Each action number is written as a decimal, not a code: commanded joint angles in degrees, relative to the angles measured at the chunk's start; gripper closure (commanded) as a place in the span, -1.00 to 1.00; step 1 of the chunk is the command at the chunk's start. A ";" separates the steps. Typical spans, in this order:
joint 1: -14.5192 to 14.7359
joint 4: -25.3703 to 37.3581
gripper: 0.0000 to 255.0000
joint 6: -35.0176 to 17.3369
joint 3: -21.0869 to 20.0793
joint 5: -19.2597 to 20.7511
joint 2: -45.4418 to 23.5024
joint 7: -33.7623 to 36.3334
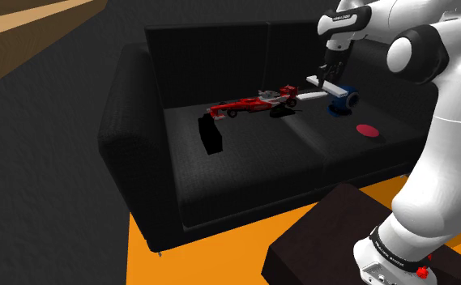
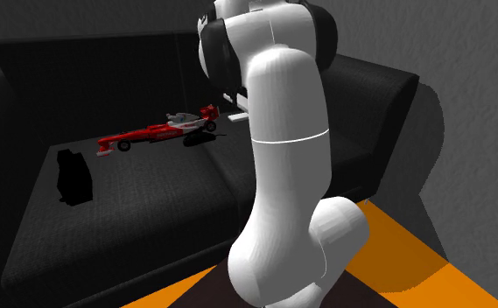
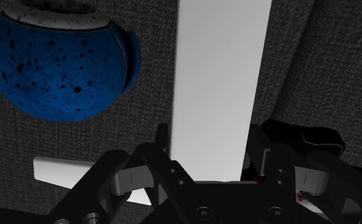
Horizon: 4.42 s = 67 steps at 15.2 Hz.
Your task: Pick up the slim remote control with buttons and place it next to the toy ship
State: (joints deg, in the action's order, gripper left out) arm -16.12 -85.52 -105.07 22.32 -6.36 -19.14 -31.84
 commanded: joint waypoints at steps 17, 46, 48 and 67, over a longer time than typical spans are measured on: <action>7.84 -8.07 1.00 3.26 -2.67 5.30 12.15 10.80; 26.95 -22.57 1.00 2.20 -23.78 8.32 24.76 51.47; 28.18 -21.49 1.00 2.46 -25.27 8.23 23.84 54.17; 29.61 -30.48 1.00 -9.32 -26.96 8.49 20.93 57.77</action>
State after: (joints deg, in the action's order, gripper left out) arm 13.46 -115.35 -113.55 -4.61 2.10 1.95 25.82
